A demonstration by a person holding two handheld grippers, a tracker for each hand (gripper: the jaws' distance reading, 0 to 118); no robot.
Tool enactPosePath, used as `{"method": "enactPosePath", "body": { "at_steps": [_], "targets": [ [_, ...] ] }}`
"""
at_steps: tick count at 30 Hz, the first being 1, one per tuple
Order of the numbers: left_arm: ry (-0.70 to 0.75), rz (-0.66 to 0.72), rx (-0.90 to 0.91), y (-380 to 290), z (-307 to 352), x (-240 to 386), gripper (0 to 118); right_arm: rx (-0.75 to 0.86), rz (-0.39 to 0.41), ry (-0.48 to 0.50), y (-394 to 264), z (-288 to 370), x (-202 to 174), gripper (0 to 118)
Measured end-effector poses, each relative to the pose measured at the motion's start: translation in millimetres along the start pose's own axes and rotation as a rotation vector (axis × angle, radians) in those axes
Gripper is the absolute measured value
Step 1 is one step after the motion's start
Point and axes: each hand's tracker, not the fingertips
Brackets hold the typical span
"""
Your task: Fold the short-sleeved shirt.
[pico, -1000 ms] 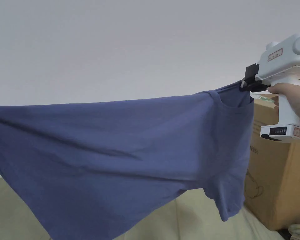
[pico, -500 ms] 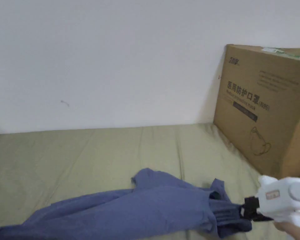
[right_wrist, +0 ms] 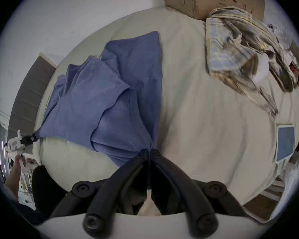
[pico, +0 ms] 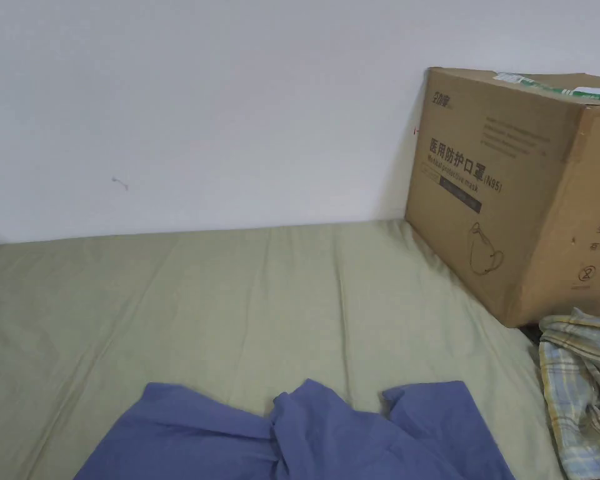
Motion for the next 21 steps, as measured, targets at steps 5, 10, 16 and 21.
{"method": "enactPosePath", "body": {
  "at_steps": [5,10,16,21],
  "targets": [
    [-0.007,-0.002,0.023,-17.0,12.1,4.2,16,0.031,-0.014,0.007,-14.1,7.8,-8.1,10],
    [-0.03,0.005,0.114,-12.3,37.8,17.2,113,0.192,-0.008,-0.077,-13.2,41.3,-35.1,107],
    [0.044,-0.065,0.278,-17.4,96.8,56.3,113,0.393,0.065,-0.064,-2.0,87.5,-87.6,107],
    [0.11,-0.072,0.362,-28.7,137.8,103.5,86,0.448,0.185,-0.129,-3.9,113.4,-156.2,101]
  ]
}}
